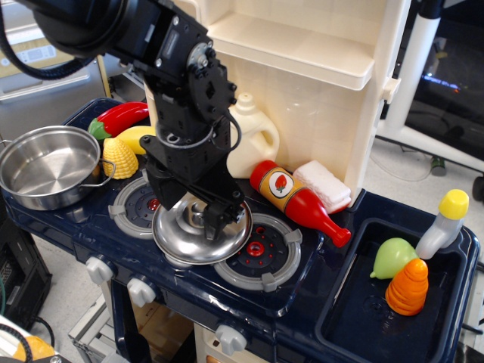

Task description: Put lid on pot or pan

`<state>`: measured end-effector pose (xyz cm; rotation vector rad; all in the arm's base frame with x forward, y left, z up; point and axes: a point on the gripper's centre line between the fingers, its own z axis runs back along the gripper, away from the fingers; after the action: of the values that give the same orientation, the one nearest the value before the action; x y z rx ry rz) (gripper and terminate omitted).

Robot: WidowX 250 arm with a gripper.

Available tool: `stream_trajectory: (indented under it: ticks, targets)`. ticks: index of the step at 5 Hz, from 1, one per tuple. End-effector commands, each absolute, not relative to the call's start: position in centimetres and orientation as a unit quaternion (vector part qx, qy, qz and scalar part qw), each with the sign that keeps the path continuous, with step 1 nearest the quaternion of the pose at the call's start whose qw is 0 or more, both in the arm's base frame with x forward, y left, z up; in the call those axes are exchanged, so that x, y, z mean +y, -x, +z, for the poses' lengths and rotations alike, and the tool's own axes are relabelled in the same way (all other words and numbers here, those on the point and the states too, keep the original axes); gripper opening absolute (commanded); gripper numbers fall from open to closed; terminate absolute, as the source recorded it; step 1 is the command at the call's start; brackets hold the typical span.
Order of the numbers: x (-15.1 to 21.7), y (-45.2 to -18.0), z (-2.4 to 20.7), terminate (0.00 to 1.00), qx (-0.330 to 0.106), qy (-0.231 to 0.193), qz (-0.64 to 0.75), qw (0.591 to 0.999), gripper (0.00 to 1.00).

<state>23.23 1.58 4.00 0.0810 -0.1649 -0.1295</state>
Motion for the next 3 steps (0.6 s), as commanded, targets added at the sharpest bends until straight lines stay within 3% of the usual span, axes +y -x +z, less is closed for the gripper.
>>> stream_trajectory:
  ticks: [1, 3]
  targets:
    - [2.2, -25.0, 4.1, 0.00, -0.106, -0.042, -0.078, 0.990, 0.00]
    - [2.1, -23.8, 4.5, 0.00, -0.101, -0.047, -0.054, 0.992, 0.00]
